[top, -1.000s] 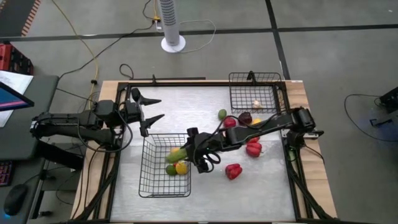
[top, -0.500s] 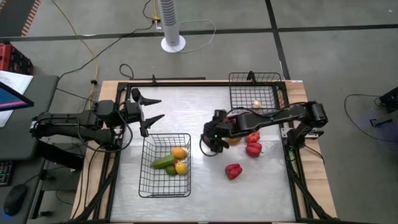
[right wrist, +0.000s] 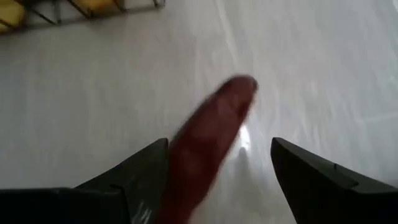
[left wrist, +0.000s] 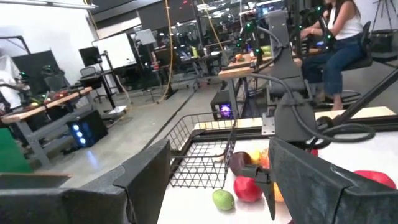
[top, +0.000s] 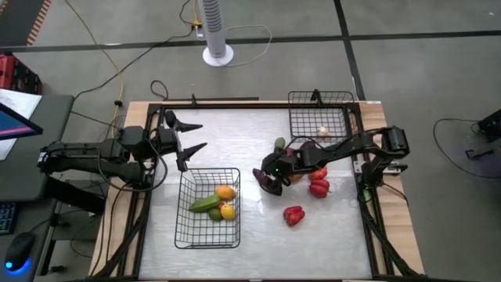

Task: Sort produce into baskets
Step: Put the chili pepper into the top wire basket

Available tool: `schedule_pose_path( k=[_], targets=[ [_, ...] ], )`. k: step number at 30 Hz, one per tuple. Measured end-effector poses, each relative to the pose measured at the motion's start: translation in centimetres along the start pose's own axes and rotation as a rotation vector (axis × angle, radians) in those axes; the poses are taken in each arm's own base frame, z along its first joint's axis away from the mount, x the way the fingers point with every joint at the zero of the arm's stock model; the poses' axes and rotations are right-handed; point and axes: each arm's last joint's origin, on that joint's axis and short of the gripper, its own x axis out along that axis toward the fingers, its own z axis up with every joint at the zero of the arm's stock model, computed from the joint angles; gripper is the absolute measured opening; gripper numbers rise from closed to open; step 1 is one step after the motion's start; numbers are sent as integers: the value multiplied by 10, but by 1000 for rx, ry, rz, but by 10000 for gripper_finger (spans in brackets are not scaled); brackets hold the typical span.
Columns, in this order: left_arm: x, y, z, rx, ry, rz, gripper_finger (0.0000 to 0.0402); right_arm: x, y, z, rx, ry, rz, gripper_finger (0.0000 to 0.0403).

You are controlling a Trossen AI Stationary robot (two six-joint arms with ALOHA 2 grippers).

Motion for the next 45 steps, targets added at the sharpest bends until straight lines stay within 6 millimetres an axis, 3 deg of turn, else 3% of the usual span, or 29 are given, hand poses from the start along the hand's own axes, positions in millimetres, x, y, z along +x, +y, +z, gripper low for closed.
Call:
schedule_pose_path(
  k=[8, 15, 22, 27, 32, 37, 41, 45],
  targets=[
    [0, 0, -1, -3, 7, -1, 258, 12, 17, -2, -29, -26, 38, 308],
    [0, 0, -1, -5, 8, 0, 258, 33, 18, -13, -43, 34, 14, 302],
    [0, 0, -1, -3, 15, 6, 258, 38, 18, -16, -57, 51, -5, 265],
    [0, 0, -1, -4, 14, 6, 258, 32, 18, -15, -59, 51, -6, 207],
    [0, 0, -1, 0, 13, 9, 258, 10, 15, -8, -70, 34, -15, 149],
    [0, 0, -1, 0, 12, 15, 258, -34, 11, 13, -88, -16, -131, 150],
    [0, 0, -1, -1, 12, 17, 258, -79, 14, 33, -107, -153, -226, 178],
    [0, 0, -1, -1, 12, 17, 258, -117, 11, 39, -166, -242, -372, 186]
  ],
)
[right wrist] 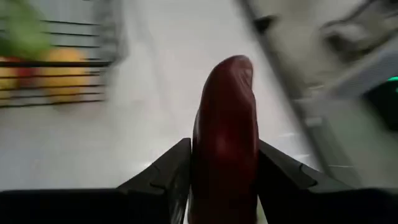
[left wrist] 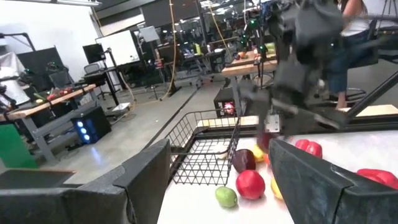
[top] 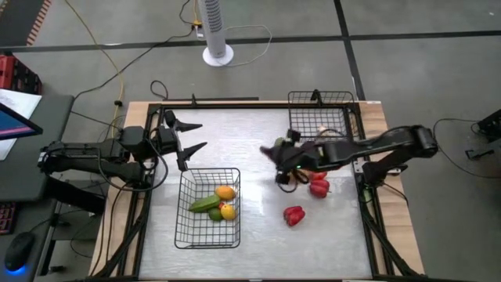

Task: Sort produce into baskets
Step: Put the chili pepper into the top wire basket

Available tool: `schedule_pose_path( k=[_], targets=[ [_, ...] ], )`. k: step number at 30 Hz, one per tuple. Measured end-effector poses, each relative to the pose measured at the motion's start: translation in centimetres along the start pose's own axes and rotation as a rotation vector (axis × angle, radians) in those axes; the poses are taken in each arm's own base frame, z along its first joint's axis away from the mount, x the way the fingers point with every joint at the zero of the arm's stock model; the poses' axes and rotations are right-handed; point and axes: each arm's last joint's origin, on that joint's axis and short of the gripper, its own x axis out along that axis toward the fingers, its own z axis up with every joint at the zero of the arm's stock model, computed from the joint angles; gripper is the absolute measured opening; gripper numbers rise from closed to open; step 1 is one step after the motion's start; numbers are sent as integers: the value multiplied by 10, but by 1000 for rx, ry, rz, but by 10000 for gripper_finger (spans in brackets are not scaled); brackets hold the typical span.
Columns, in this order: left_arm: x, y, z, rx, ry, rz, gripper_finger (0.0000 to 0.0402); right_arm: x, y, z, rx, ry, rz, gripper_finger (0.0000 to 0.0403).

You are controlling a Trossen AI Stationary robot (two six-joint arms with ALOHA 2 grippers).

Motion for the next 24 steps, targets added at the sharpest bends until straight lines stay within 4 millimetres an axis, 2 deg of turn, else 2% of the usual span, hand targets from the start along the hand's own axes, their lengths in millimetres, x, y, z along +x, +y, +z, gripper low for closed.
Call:
schedule_pose_path(
  k=[4, 7, 16, 20, 24],
  targets=[
    [0, 0, 0, -2, 0, 0, 258, -14, -28, -6, -103, 66, -288, 172],
    [0, 0, 0, -6, 0, 0, 258, -16, -53, -13, -114, 146, -415, 164],
    [0, 0, 0, 0, 1, -1, 258, -6, -107, -32, -5, 304, -507, 169],
    [0, 0, 0, 1, 3, -1, 258, 1, -122, -42, 32, 378, -522, 175],
    [0, 0, 0, 1, 3, -1, 258, 5, -129, -53, 58, 419, -493, 197]
  ],
)
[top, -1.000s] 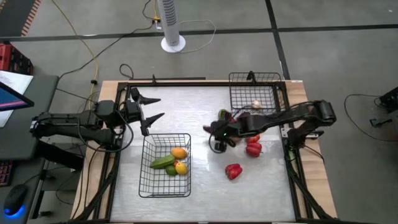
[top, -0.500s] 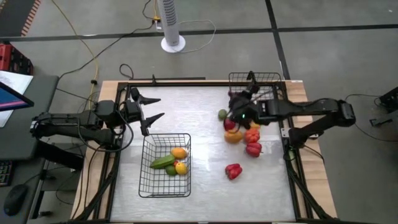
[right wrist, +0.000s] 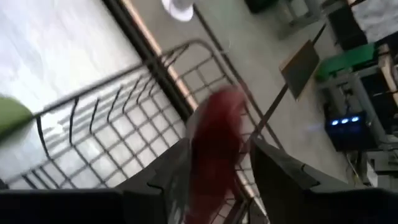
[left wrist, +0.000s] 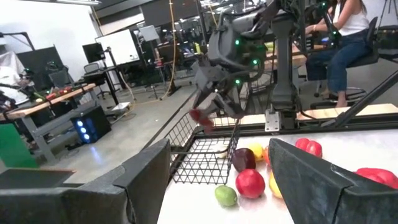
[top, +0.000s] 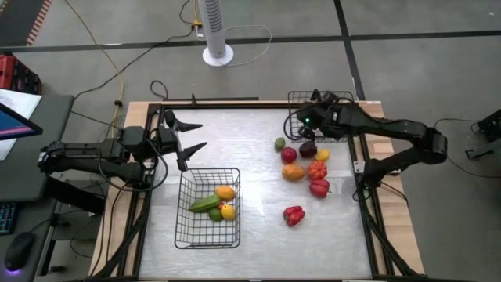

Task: Sort produce into baskets
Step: Put the chili pepper into the top wire basket, then put the mango into the top wire basket

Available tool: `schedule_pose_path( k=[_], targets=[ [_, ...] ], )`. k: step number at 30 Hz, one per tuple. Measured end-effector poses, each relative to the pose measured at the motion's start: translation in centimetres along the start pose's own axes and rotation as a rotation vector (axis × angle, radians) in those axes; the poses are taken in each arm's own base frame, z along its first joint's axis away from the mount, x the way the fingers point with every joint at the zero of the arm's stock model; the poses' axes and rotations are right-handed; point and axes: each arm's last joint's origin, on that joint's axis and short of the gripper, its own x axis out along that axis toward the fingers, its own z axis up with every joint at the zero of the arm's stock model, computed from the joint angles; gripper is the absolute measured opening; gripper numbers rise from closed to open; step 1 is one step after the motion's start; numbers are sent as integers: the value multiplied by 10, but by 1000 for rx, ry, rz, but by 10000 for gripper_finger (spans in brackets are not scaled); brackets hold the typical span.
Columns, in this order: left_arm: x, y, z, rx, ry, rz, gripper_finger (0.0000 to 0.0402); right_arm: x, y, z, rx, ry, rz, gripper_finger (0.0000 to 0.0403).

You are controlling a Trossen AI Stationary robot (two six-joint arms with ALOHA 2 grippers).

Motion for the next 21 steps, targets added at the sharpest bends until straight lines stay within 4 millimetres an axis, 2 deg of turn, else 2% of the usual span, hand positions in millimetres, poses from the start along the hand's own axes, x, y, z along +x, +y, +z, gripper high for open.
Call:
schedule_pose_path(
  k=[6, 9, 15, 21],
  targets=[
    [0, 0, 0, 0, 0, 1, 258, 5, 1, -6, 47, 39, 13, 252],
    [0, 0, 0, 0, 0, 2, 258, -2, 10, -6, 44, 28, 89, 265],
    [0, 0, 0, 9, 2, 10, 258, -38, 48, -6, 22, -54, 412, 267],
    [0, 0, 0, -8, 2, 12, 258, -55, 83, -16, -44, 10, 503, 268]
  ],
)
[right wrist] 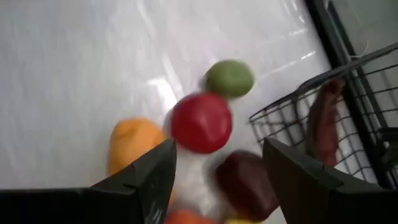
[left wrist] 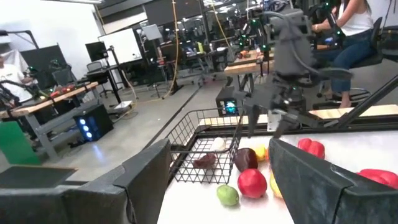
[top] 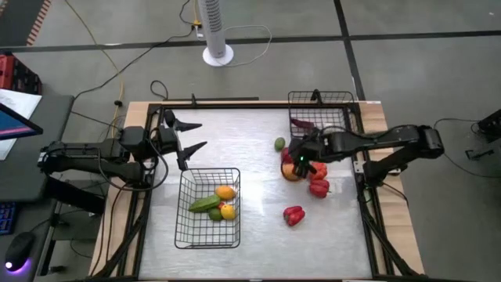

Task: Sort produce into baskets
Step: Put the mango into the top wire basket

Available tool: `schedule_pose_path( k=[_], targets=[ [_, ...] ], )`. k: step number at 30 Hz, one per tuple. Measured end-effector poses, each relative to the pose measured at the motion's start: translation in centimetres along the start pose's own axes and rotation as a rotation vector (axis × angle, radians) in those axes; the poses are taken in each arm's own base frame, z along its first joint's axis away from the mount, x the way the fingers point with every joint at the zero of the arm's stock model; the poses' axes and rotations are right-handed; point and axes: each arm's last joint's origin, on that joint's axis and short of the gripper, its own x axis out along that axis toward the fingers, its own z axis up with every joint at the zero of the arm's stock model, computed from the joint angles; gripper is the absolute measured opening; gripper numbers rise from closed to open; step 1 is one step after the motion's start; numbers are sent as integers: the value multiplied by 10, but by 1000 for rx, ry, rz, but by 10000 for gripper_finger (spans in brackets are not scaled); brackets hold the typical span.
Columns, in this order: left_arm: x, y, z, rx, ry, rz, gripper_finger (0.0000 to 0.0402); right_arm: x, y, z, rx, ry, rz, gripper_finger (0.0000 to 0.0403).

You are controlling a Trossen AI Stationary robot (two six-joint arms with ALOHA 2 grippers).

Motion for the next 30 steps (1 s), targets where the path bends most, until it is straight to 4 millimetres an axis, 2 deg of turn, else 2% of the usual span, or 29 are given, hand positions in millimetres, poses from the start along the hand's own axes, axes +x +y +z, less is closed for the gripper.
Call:
schedule_pose_path(
  k=[6, 14, 17, 23, 26, 30],
  targets=[
    [0, 0, 0, -8, -1, -4, 258, 8, 25, -2, -66, 23, 23, 283],
    [0, 0, -1, 0, 4, -5, 258, 34, 45, -3, -100, 102, 21, 336],
    [0, 0, -1, 2, 11, -7, 258, 33, 50, -2, -121, 83, 41, 355],
    [0, -1, -2, 3, 17, -8, 258, 24, 45, -2, -77, 49, 76, 367],
    [0, 0, -1, 1, 14, -7, 258, 29, 46, -10, -64, 24, 93, 368],
    [0, 0, -2, -3, 17, 9, 258, 47, 48, -34, -53, 17, 128, 368]
  ],
)
